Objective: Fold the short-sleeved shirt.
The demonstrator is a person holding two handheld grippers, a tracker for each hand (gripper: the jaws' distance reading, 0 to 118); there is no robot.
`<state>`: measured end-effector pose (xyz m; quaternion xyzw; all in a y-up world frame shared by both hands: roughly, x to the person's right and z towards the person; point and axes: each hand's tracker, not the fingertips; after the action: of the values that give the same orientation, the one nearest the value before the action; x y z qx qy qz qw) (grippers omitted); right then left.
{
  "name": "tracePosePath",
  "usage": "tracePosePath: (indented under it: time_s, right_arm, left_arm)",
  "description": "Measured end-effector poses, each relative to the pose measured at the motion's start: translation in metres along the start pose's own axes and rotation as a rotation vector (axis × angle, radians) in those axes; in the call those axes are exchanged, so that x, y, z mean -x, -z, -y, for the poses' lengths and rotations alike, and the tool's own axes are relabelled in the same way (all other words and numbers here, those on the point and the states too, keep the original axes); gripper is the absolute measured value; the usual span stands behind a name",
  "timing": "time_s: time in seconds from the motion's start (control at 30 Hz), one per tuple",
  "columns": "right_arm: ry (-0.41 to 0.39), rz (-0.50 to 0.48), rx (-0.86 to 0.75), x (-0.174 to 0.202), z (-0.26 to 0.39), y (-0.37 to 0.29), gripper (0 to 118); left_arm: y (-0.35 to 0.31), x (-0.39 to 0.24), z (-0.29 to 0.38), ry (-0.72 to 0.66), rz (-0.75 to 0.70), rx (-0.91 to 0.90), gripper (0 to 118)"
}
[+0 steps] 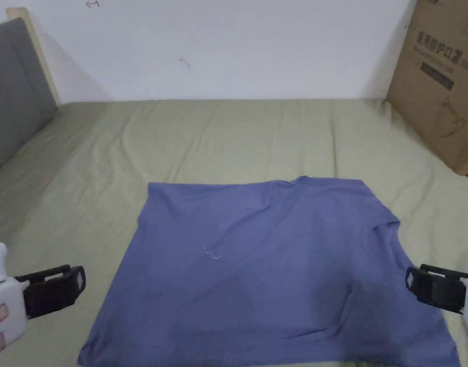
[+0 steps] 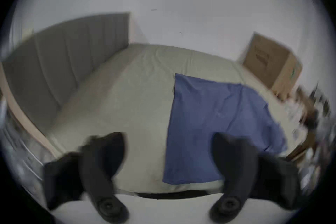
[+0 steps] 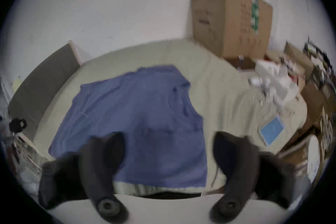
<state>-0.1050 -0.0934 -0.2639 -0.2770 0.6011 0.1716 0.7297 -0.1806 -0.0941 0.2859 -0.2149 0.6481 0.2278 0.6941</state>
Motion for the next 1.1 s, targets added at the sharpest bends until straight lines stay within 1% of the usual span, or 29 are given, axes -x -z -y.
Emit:
tracePosePath:
  time_s: [0.03,0.07,0.1,0.13,0.17,0.2,0.23,0.27,0.37,0.43,0.47,0.5,0.57,0.6,0.63,0.7,0.73,0.8,0.87,0.9,0.93,0.97,1.0,1.03,1.07,1.1]
  right_arm:
    - [-0.022,-0.009,-0.036,0.009,-0.003,-0.005,21]
    - [-0.044,-0.012,-0.053,0.015,-0.006,-0.008,0]
    - [-0.063,-0.006,-0.052,0.021,-0.007,-0.006,0]
    - [-0.056,0.001,-0.046,0.026,-0.008,-0.006,0]
    - [-0.057,-0.018,-0.036,0.028,-0.009,-0.005,0]
    - [-0.044,-0.076,-0.007,0.029,-0.01,-0.003,0]
    - [-0.031,-0.087,-0.006,0.029,-0.01,-0.001,0]
    - [-0.029,-0.084,-0.006,0.03,-0.008,-0.001,0]
    - [-0.027,-0.099,0.021,0.031,-0.006,0.002,0]
    - [-0.027,-0.104,0.035,0.029,-0.001,0.005,0]
    - [-0.03,-0.105,0.044,0.028,0.001,0.007,0]
    - [-0.03,-0.103,0.052,0.026,0.002,0.006,0]
    - [-0.024,-0.101,0.075,0.022,0.008,0.009,0]
    - [-0.02,-0.103,0.085,0.02,0.011,0.01,0]
    - [-0.016,-0.101,0.095,0.018,0.012,0.009,0]
    - [-0.01,-0.092,0.11,0.014,0.016,0.01,0]
    - [-0.01,-0.085,0.119,0.012,0.018,0.011,0]
    - [-0.01,-0.052,0.143,0.007,0.02,0.015,0]
    - [0.001,-0.037,0.162,0.0,0.024,0.019,0]
    - [0.013,-0.032,0.169,-0.003,0.024,0.02,0]
    - [0.024,-0.027,0.175,-0.007,0.026,0.022,0]
    - [0.034,-0.022,0.18,-0.011,0.028,0.023,0]
    - [0.043,-0.018,0.187,-0.015,0.029,0.025,0]
    - [0.048,-0.015,0.197,-0.019,0.03,0.027,0]
    - [0.051,-0.01,0.205,-0.023,0.031,0.03,0]
    - [0.051,-0.002,0.218,-0.028,0.033,0.034,0]
  left_arm:
    - [-0.001,0.009,0.003,0.074,-0.027,0.0,20]
    - [0.0,0.004,0.005,0.107,-0.025,0.006,0]
    - [0.004,0.0,0.007,0.121,-0.011,0.029,0]
    - [0.005,-0.003,0.011,0.1,0.004,0.037,0]
    - [0.0,-0.005,0.011,0.076,0.031,0.064,0]
    - [0.002,-0.007,0.013,0.049,0.048,0.098,0]
    - [0.007,-0.008,0.017,0.039,0.007,0.129,0]
    - [0.01,-0.005,0.017,0.084,-0.055,0.142,0]
    - [0.033,0.015,0.025,0.002,-0.042,0.331,0]
    - [0.046,0.018,0.04,-0.018,-0.04,0.384,1]
    - [0.052,0.021,0.046,-0.021,-0.025,0.388,8]
    - [0.059,0.024,0.052,-0.029,-0.016,0.392,32]
    - [0.074,0.016,0.053,-0.042,-0.009,0.426,85]
    - [0.082,0.016,0.058,-0.043,-0.006,0.447,108]
    - [0.088,0.015,0.063,-0.042,-0.009,0.462,113]
    - [0.105,0.019,0.069,-0.026,-0.021,0.484,112]
    - [0.112,0.017,0.074,0.012,-0.045,0.519,112]
    - [0.121,0.013,0.08,0.048,-0.015,0.552,110]
    - [0.129,0.014,0.084,0.068,0.026,0.579,104]
    - [0.13,0.011,0.084,0.08,0.013,0.583,101]
    - [0.128,0.012,0.083,0.076,0.013,0.572,95]
    - [0.124,0.011,0.081,0.062,0.026,0.564,84]
    - [0.12,0.013,0.079,0.04,0.038,0.55,59]
    - [0.114,0.014,0.075,0.028,0.047,0.525,22]
    - [0.108,0.016,0.071,0.02,0.07,0.492,2]
    - [0.099,0.019,0.066,-0.022,0.13,0.469,2]
